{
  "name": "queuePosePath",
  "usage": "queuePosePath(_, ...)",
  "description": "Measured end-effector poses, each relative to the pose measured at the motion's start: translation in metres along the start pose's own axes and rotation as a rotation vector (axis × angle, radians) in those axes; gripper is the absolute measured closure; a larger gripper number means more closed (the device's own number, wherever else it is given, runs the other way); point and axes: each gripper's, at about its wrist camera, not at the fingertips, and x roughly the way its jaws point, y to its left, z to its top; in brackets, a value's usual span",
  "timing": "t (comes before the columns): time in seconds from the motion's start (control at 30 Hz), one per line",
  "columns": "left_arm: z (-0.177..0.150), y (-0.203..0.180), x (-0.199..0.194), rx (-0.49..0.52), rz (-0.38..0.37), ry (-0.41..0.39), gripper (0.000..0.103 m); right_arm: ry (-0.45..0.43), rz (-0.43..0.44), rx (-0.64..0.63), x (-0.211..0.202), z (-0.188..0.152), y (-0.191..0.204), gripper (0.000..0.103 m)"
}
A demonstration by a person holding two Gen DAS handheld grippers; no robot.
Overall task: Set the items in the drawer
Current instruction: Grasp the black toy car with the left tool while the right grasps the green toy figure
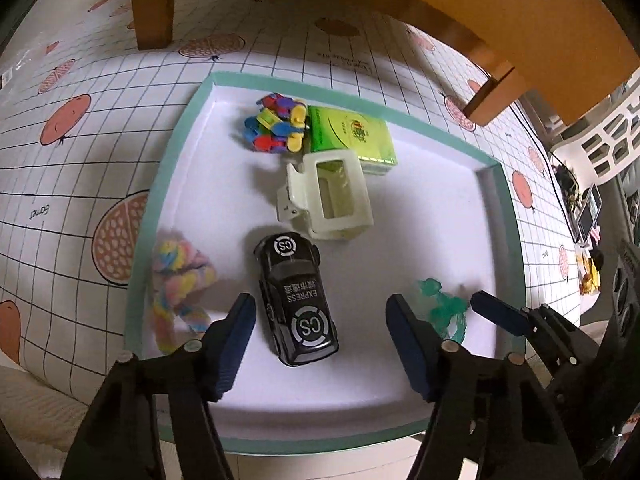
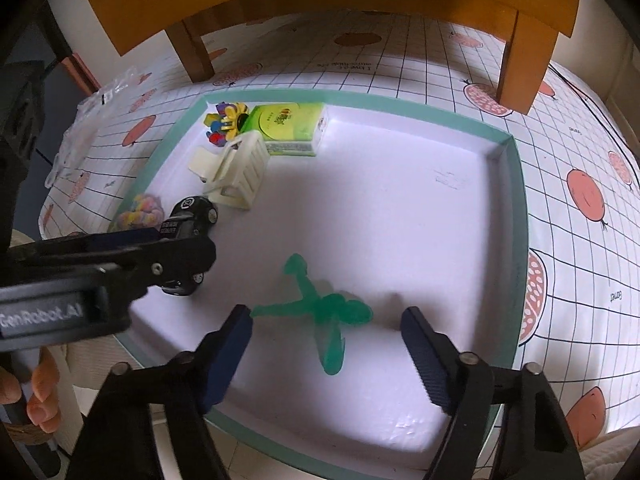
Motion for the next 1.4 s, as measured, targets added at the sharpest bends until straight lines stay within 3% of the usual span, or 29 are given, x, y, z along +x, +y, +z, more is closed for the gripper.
queuePosePath(0.07,0.0,-0.001,0.003,0.003,-0.001,0.009,0.04,-0.006,0.005,0.001,-0.001,0.0,0.0,0.041)
queuePosePath(0.37,-0.003,0.004,0.003,-0.016,-0.007,0.01,0.049,-0.015,0.011,0.019,-0.003,0.002,-0.003,0.042)
queuePosePath(0.63,-0.006,0.002,0.002,0.009,0.018,0.01,0.05,-0.02,0.007,0.087,-0.005,0.005,-0.018,0.042)
queuePosePath(0.7,-0.007,0.001,0.002,0.017,0.037,0.008,0.054,-0.017,0.006,0.098,-0.005,0.005,-0.02,0.042)
queuePosePath(0.77,-0.006,0.002,0.004,0.012,0.046,0.005,0.066,-0.016,0.007,0.105,-0.005,0.005,-0.022,0.042)
queuePosePath(1.03,-0.005,0.005,0.001,0.003,0.039,-0.025,0.067,-0.022,0.003,0.112,-0.006,0.004,-0.022,0.042)
queuePosePath(1.4,-0.004,0.01,-0.022,-0.024,0.008,-0.136,0.068,-0.053,0.0,0.128,-0.014,0.006,-0.025,0.042)
